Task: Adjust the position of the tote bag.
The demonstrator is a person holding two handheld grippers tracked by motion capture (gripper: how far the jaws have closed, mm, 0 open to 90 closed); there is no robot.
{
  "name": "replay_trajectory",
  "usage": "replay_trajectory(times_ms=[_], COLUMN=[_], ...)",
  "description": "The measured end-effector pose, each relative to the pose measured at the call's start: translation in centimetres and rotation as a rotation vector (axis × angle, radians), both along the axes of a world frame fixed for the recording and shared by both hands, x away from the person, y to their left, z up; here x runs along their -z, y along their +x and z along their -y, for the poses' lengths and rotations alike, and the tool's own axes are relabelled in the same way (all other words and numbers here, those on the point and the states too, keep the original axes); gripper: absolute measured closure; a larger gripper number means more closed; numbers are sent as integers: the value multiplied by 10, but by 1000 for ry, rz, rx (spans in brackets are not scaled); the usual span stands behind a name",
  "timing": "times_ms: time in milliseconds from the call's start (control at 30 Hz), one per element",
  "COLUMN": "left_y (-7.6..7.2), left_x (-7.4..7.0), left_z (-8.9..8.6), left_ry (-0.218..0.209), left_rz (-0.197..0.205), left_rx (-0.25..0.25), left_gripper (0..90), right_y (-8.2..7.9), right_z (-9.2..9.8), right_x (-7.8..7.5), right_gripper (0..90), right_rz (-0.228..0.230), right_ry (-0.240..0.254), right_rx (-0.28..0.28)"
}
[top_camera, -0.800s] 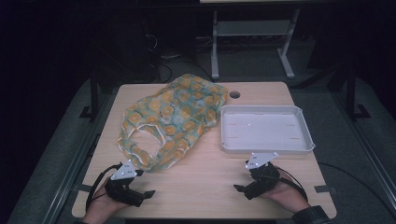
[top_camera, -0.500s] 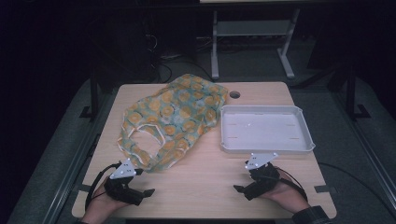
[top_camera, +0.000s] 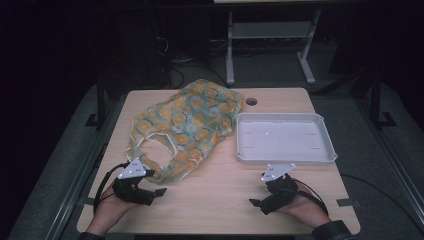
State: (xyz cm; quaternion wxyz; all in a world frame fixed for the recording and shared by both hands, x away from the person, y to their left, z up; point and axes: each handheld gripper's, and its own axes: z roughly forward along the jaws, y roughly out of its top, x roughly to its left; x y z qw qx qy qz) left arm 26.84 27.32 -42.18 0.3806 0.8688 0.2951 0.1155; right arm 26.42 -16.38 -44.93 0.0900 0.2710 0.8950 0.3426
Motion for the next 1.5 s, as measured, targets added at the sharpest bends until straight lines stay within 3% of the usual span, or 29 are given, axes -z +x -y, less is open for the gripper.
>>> replay_trajectory(times_ms=[167,500,633,800,967,1067,1267,1500], left_y=[15,43,53,65,80,90,96,98], left_x=[-5,-13,-16,-18,-12,-2,13,29], left_z=[6,16,21,31,42,53,60,66], left_ry=[-28,-27,-46,-41,-28,-8,42,107], left_rz=[4,32,40,46,38,7,-25,-62], left_rx=[-21,-6,-17,-22,-17,-12,-3,1], left_gripper=[256,394,484,513,495,440,317,263], right_y=[0,0,0,0,0,0,-1,-1], right_z=[-1,-1,0,-1,-1,-1,-1,-1], right_x=[0,1,1,1,1,1,1,1], right_gripper=[47,48,49,49,49,49,49,49], right_rz=[1,0,0,-3,-3,-2,-3,-4], right_ry=[-1,-4,-5,-10,-14,-14,-16,-19], right_rx=[1,3,4,4,2,1,-2,-5])
